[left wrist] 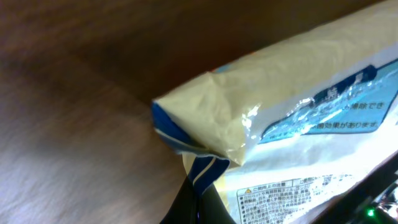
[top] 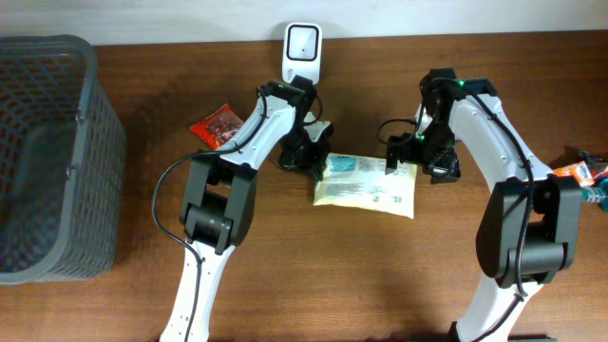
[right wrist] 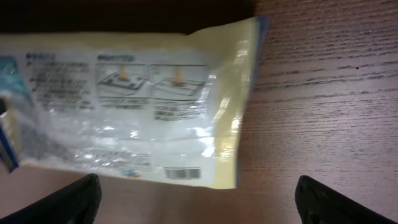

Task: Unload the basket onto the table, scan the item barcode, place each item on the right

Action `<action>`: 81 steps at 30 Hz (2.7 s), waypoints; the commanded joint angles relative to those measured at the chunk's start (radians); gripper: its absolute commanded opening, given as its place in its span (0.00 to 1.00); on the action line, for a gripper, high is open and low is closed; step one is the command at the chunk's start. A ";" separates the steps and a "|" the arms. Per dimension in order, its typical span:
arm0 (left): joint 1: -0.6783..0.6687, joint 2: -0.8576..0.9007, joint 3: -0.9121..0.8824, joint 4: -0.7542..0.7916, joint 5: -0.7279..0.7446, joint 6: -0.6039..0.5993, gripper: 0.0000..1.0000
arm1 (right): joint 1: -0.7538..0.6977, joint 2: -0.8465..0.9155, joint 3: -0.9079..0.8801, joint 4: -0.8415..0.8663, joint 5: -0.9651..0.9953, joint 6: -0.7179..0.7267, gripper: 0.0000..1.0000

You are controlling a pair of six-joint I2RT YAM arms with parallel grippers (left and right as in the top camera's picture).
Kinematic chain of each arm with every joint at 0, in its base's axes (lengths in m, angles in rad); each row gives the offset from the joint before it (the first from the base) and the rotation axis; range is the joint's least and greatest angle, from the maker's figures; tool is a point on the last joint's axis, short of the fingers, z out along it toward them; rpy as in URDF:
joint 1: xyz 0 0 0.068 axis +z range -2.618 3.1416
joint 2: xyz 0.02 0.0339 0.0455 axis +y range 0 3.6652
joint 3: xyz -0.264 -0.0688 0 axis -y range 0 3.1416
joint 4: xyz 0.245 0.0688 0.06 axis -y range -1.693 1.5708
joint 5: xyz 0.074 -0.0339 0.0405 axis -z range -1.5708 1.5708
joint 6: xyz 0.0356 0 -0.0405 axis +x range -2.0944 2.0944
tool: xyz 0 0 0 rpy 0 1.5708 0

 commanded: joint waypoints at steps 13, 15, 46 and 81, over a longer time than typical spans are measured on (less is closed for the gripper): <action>0.059 -0.008 0.830 -0.408 -0.925 -0.131 0.00 | -0.005 0.000 -0.005 0.003 -0.013 0.007 0.99; 0.056 -0.008 0.850 -0.408 -1.080 -0.147 0.00 | -0.006 0.000 -0.005 0.004 -0.013 0.007 0.99; -0.173 -0.007 0.635 -0.354 -0.822 -0.157 0.00 | -0.082 -0.173 0.091 -0.188 0.014 0.003 0.99; 0.035 -0.008 0.636 -0.359 -0.442 -0.158 0.99 | -0.137 -0.293 0.108 -0.093 -0.099 -0.253 0.99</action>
